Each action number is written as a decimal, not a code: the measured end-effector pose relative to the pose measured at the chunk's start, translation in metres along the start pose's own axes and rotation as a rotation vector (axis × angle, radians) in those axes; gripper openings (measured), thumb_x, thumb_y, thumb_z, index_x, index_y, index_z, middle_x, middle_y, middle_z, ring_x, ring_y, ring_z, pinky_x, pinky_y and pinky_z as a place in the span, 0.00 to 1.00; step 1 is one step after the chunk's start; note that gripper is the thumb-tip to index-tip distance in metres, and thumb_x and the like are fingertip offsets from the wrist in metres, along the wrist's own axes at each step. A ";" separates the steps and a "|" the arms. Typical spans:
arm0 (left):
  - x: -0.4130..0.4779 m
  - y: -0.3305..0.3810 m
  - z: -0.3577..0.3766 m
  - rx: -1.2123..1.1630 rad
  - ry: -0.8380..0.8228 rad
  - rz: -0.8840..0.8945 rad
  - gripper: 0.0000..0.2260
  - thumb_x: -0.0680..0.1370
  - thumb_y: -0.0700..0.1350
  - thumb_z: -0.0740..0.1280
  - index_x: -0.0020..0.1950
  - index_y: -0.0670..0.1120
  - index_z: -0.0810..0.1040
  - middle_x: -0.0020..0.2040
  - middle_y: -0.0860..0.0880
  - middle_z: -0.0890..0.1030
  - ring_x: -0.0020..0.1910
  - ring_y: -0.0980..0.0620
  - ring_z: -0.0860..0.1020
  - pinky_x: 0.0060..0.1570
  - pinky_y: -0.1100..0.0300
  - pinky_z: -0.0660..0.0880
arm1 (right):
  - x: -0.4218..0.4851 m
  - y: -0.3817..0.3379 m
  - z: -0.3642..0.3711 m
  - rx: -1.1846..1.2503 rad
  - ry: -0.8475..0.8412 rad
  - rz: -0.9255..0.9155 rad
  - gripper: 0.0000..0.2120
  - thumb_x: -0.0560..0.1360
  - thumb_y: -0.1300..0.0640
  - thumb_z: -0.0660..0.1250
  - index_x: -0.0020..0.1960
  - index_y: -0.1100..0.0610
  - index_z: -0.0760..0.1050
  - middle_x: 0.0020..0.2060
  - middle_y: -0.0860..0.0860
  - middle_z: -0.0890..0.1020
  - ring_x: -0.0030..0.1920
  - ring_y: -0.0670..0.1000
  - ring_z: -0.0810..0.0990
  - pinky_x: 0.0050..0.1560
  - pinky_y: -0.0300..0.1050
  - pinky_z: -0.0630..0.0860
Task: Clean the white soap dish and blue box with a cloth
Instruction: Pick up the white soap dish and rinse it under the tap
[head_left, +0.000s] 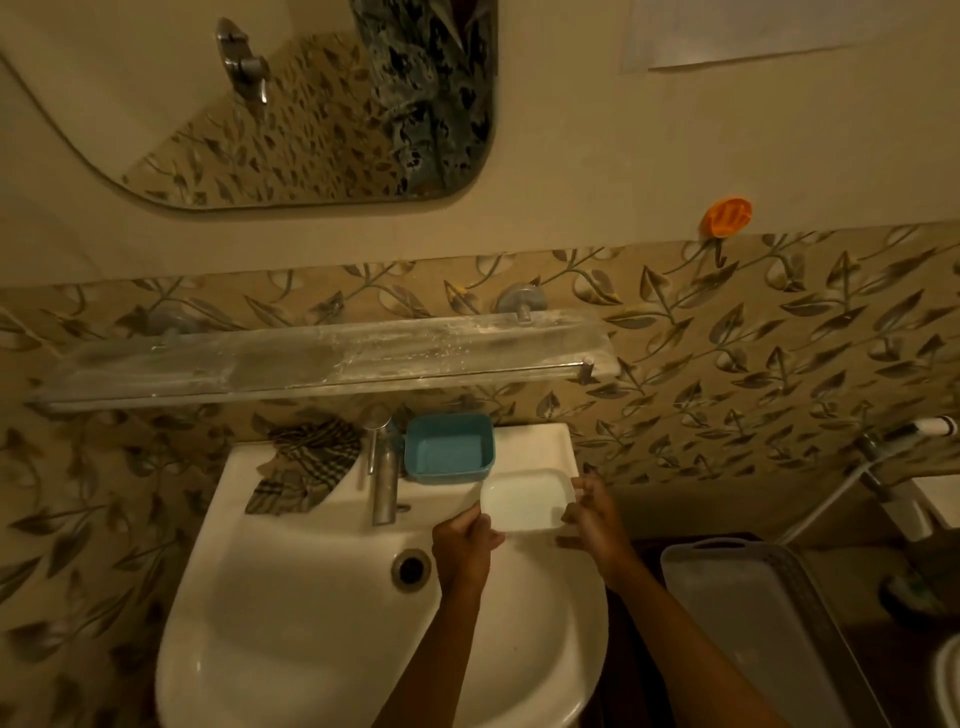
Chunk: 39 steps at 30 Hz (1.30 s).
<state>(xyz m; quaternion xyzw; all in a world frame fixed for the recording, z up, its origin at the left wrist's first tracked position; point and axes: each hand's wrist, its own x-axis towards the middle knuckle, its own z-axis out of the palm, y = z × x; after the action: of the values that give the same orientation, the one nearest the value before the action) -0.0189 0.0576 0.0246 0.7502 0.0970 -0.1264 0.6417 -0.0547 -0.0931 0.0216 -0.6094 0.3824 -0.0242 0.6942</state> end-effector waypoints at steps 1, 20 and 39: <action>0.000 0.002 -0.009 0.016 -0.010 -0.003 0.10 0.76 0.36 0.65 0.56 0.40 0.80 0.48 0.46 0.82 0.48 0.46 0.82 0.41 0.58 0.82 | -0.005 -0.001 0.003 0.030 -0.058 0.049 0.20 0.75 0.70 0.60 0.63 0.53 0.67 0.57 0.56 0.70 0.55 0.61 0.75 0.34 0.50 0.83; 0.002 -0.005 -0.107 -0.027 0.042 -0.041 0.08 0.77 0.37 0.64 0.42 0.44 0.82 0.39 0.42 0.82 0.37 0.46 0.80 0.40 0.54 0.78 | -0.062 -0.028 0.061 0.185 -0.468 0.023 0.14 0.82 0.50 0.52 0.60 0.50 0.73 0.59 0.56 0.74 0.59 0.59 0.74 0.42 0.52 0.81; -0.004 -0.048 -0.174 -0.021 0.239 -0.069 0.11 0.77 0.34 0.62 0.57 0.31 0.76 0.42 0.39 0.81 0.41 0.41 0.81 0.29 0.62 0.79 | -0.076 -0.063 0.063 -0.051 -0.408 -0.371 0.15 0.74 0.46 0.58 0.59 0.46 0.74 0.58 0.51 0.73 0.58 0.57 0.73 0.38 0.48 0.80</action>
<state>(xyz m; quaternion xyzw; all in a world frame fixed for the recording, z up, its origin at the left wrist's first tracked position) -0.0264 0.2365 0.0065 0.7494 0.1998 -0.0569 0.6287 -0.0458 -0.0188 0.1118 -0.6787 0.1171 -0.0182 0.7248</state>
